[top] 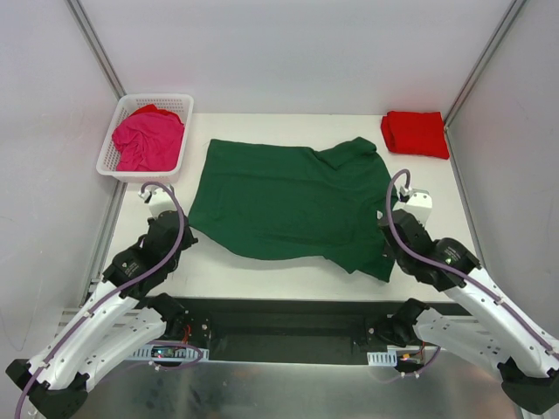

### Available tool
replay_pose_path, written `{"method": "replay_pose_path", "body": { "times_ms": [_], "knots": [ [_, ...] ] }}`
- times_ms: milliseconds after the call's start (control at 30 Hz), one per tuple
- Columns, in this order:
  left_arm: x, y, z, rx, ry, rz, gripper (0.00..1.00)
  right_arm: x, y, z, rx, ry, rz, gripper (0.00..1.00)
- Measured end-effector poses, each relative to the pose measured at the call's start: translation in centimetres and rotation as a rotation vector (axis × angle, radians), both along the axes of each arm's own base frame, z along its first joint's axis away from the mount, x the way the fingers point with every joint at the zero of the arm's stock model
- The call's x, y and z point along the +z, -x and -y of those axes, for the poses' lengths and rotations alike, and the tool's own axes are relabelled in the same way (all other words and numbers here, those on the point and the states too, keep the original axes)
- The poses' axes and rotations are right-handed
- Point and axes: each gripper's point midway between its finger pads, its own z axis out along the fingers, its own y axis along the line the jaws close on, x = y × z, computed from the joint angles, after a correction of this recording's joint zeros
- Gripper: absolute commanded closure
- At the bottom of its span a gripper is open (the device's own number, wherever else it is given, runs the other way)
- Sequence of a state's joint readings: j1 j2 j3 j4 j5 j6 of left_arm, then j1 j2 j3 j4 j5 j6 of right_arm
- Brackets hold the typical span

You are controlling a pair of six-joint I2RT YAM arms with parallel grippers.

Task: Fold and stack the t-shirts
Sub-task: Fold the flattened tshirt in 1/3 of the way

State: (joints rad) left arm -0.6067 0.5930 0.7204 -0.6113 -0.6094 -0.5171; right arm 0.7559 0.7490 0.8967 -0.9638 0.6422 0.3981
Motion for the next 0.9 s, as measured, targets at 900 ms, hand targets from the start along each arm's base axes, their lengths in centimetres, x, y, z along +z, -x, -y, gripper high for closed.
{"method": "replay_pose_path", "body": {
  "times_ms": [900],
  "knots": [
    [-5.4, -0.7, -1.0, 0.126, 0.0, -0.118, 1.0, 2.9, -3.6, 1.8, -0.026, 0.14, 0.018, 0.99]
  ]
}}
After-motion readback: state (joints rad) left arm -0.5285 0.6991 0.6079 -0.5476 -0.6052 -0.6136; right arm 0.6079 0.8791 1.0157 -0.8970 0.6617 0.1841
